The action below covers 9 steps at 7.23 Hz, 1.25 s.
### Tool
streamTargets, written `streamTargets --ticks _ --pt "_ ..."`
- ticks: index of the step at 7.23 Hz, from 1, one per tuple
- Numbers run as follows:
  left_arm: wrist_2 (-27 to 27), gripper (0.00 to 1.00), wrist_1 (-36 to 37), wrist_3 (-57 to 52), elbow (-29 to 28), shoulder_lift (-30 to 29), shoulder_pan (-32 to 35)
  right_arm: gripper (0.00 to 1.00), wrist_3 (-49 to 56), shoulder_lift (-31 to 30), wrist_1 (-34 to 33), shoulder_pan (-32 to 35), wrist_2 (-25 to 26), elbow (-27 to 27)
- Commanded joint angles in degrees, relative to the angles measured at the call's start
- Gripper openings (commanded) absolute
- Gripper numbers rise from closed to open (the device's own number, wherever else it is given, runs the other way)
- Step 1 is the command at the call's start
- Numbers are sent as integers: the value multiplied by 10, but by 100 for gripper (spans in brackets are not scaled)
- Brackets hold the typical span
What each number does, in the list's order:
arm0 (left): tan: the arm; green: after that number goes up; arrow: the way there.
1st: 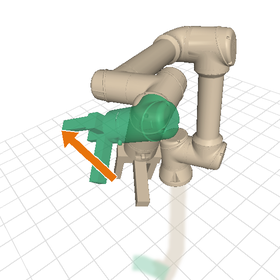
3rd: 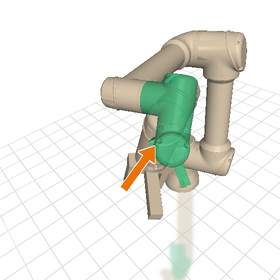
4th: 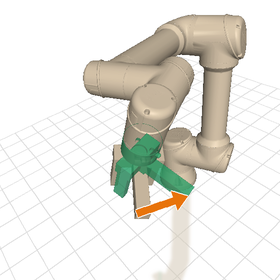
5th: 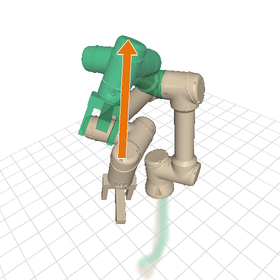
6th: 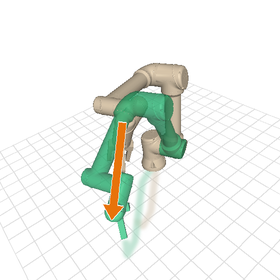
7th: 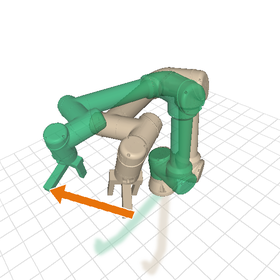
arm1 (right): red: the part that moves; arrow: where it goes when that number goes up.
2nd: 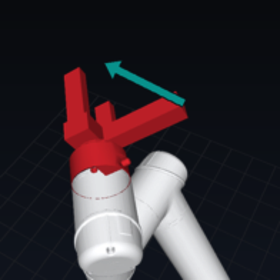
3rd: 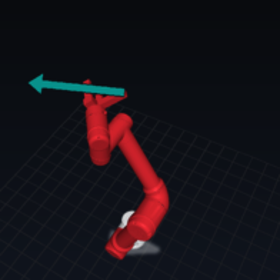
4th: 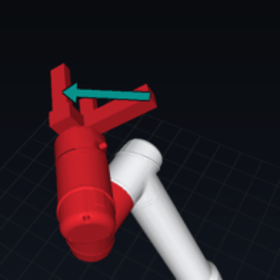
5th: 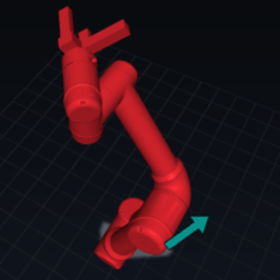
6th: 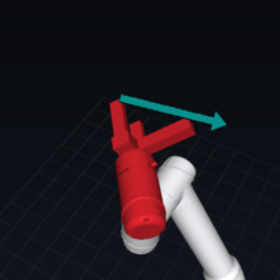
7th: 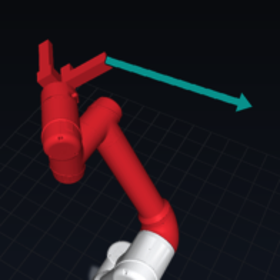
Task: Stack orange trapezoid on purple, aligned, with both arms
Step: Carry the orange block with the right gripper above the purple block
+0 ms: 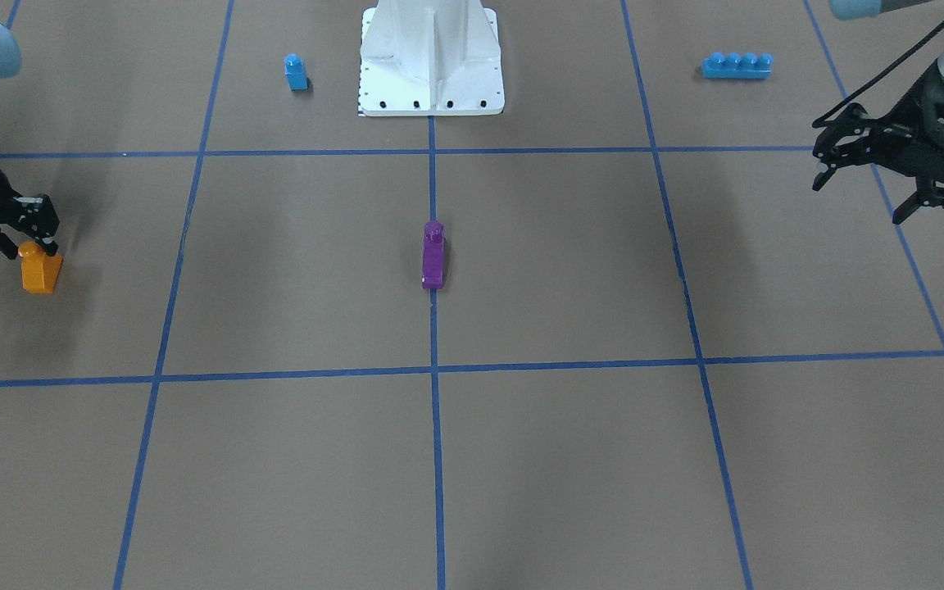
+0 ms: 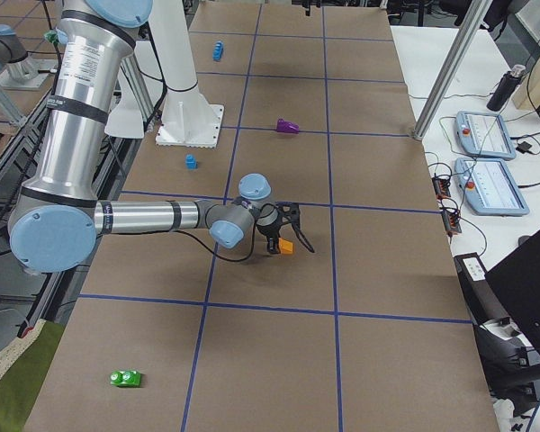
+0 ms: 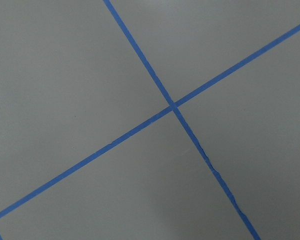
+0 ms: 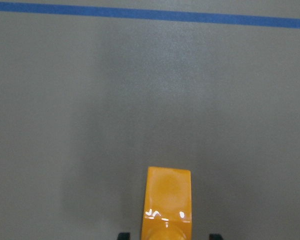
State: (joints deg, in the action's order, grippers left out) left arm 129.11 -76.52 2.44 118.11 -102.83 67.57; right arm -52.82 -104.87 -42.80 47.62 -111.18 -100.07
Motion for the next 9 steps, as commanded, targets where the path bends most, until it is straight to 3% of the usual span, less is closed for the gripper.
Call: streamTargets --ticks 1,3,5,6,8,9 --pt "0 100 0 1 -1 0 -1 52 0 14 0 -2 0 15" --pt "0 100 0 1 -1 0 -2 0 4 13 -3 -1 0 15" --pt "-2 100 1 2 -2 0 1 0 6 15 -8 0 -8 -9" --pt "-3 100 -3 -1 -2 24 8 0 7 25 -46 2 -11 -41" --pt "-4 100 -12 -4 -14 117 47 0 -1 119 -239 10 -19 -120" --pt "3 100 -51 -11 -30 128 109 0 -10 183 -310 8 -23 -123"
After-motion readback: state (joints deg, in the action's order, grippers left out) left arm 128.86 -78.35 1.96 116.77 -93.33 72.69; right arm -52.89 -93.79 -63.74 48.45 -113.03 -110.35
